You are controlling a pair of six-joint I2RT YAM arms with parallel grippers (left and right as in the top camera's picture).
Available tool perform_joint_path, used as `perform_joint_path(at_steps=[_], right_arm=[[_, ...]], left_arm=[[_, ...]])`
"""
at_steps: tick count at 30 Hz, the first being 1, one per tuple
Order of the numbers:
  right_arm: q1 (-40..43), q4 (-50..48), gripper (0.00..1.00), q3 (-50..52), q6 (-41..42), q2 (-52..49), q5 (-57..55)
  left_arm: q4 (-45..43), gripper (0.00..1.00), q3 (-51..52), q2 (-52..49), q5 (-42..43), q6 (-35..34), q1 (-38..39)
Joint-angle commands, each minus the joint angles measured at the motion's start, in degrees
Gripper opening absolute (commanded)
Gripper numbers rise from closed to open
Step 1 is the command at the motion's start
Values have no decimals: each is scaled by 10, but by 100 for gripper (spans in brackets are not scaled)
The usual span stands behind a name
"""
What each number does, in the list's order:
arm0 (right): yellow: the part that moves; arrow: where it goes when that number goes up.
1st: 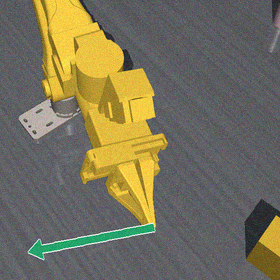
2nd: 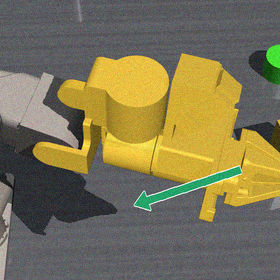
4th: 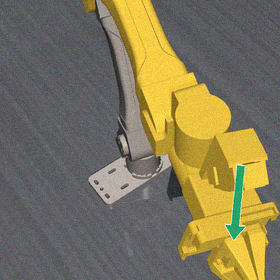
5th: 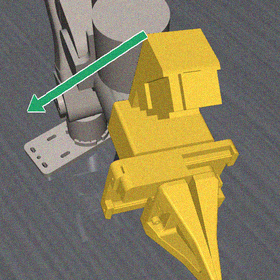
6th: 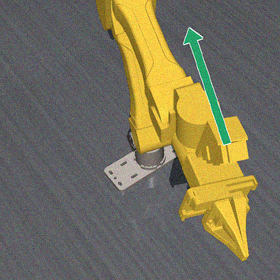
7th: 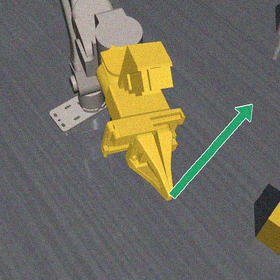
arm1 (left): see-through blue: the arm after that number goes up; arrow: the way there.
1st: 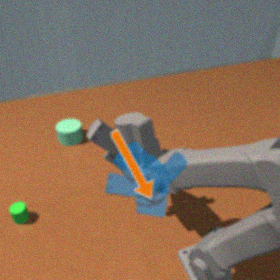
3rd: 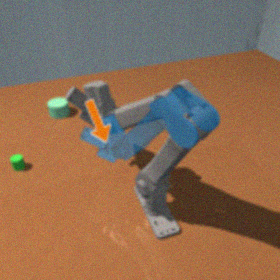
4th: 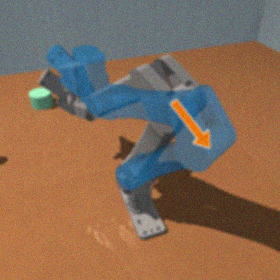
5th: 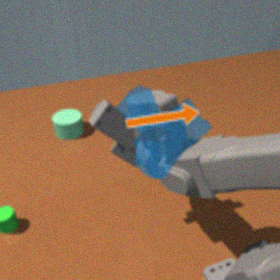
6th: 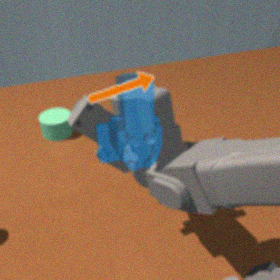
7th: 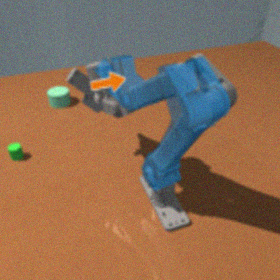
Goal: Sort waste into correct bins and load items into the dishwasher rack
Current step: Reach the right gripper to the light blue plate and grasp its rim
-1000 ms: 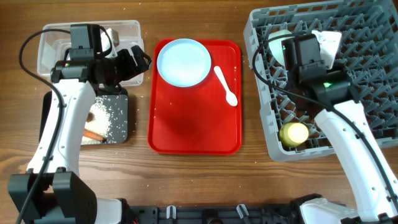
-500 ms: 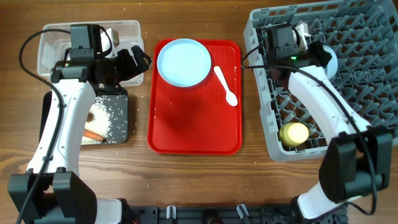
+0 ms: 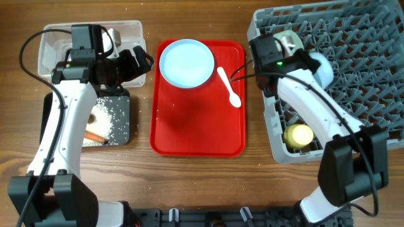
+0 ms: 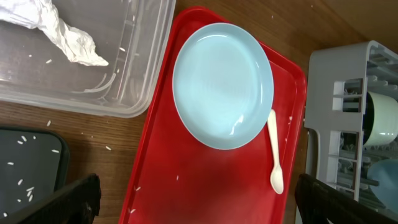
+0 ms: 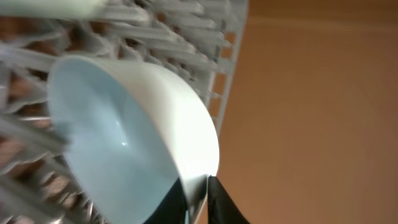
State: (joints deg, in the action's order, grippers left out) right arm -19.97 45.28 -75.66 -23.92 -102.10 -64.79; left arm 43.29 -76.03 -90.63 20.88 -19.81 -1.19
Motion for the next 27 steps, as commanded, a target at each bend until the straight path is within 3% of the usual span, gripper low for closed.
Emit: perform_joint_path(at_steps=[1,2,4,8,11,12,14,15,17,19,20,23,25,27], right_arm=[[-49,26,59,3,1,-8,67],[-66,25,81,3,1,-8,67],[-91,11,97,2,2,-5,67],[-97,-10,100,-18,57,16,94],[-128,-24,100,-61,109,37,200],[-137,-27,100,-73,111,40,288],[-146,-98,100,-87,224,41,622],[-145,-153,99,-87,290,36,671],[-145,-192,86,-86,345,30,675],[-145,-239,62,-86,392,7,664],[-145,-253,57,-86,416,-7,645],[-145,-277,58,-86,520,-76,592],[-145,-281,63,-86,579,-148,623],[-145,-276,60,-86,586,-167,656]], left_arm=[[-2,100,-1,10,3,-3,-3],[-1,100,-1,10,3,-3,-3],[-1,100,-1,10,3,-3,-3],[-2,100,-1,10,3,-3,-3],[-2,100,-1,10,3,-3,-3],[0,100,-1,10,3,-3,-3],[7,100,-1,10,3,-3,-3],[12,100,-1,11,3,-3,-9],[16,100,-1,14,3,-3,-22],[21,100,-1,20,3,-3,-43],[26,100,-1,22,3,-3,-51],[39,100,-1,22,3,-3,-60],[40,100,-1,22,3,-3,-60],[44,100,-1,22,-7,-3,-60]])
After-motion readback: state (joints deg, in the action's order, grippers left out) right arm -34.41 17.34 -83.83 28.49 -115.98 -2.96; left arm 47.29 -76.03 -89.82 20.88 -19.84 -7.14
